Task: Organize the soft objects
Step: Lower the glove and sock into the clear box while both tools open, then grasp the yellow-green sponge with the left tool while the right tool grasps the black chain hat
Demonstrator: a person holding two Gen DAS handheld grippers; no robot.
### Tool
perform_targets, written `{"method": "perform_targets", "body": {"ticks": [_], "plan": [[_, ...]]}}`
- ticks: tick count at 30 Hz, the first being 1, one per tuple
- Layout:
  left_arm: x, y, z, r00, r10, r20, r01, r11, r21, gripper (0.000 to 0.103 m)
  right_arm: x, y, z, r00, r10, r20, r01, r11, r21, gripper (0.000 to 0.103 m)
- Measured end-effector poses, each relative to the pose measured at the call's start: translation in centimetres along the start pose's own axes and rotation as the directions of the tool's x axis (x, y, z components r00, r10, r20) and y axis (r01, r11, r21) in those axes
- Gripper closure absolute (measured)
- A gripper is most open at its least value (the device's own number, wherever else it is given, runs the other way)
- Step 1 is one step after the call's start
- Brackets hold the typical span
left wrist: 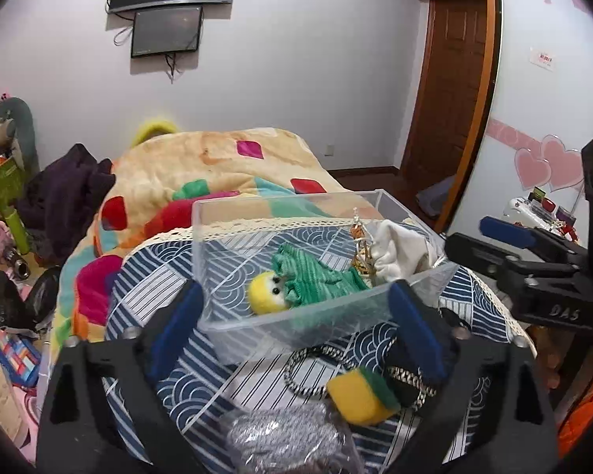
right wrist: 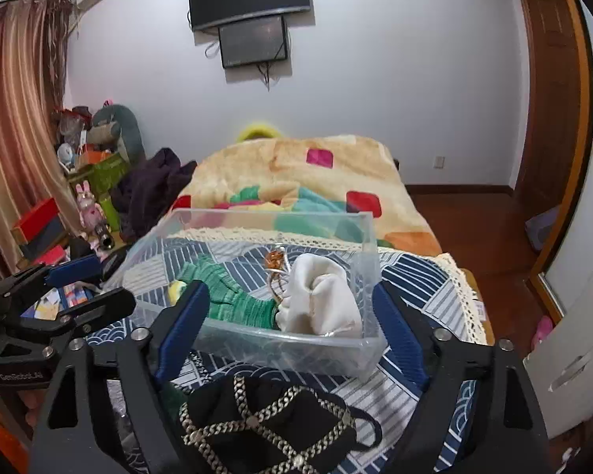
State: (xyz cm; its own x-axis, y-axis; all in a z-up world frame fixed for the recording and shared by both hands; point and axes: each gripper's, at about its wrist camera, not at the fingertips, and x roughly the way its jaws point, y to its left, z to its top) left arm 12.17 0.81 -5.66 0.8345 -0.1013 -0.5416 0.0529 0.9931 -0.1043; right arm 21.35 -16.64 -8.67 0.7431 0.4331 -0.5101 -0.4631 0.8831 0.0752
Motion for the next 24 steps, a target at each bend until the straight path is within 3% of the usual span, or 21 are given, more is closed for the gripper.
{"method": "perform_targets", "body": {"ticks": [5, 15, 17, 19, 24], "plan": [[-0.3, 0.1, -1.6, 0.999, -0.01, -0.041, 0.01, 1.0, -0.01, 0.004, -0.6, 0.4, -1.2, 1.0, 0.006, 0.004, -0.006, 1.0, 0.004, 0.007], [0.8, -1.4, -5.1, 0.994, -0.04, -0.101, 0.039, 0.999, -0.008, 0.004, 0.9, 1.4, -5.3, 0.996, -0.006, -0.094, 0.004, 1.0, -0.016, 0.006], [0.9, -1.6, -5.6, 0.993, -0.047, -0.105, 0.047, 0.999, -0.006, 0.008, 1.1, 1.7, -6.1, 0.994, -0.028, -0.107, 0.022, 0.998, -0.051, 0.006], [1.2, -1.9, -6.0, 0.991, -0.053, -0.124, 0.053, 0.999, -0.004, 0.022, 1.3, 1.9, -6.9, 0.991, -0.044, -0.128, 0.035, 0.997, -0.072, 0.006], [1.8, -2.3, -6.6, 0.984, -0.103, -0.148, 0.101, 0.995, -0.018, 0.042, 2.1, 0.8, -8.4, 0.98, -0.002, -0.198, -0.002, 1.0, -0.021, 0.006]]}}
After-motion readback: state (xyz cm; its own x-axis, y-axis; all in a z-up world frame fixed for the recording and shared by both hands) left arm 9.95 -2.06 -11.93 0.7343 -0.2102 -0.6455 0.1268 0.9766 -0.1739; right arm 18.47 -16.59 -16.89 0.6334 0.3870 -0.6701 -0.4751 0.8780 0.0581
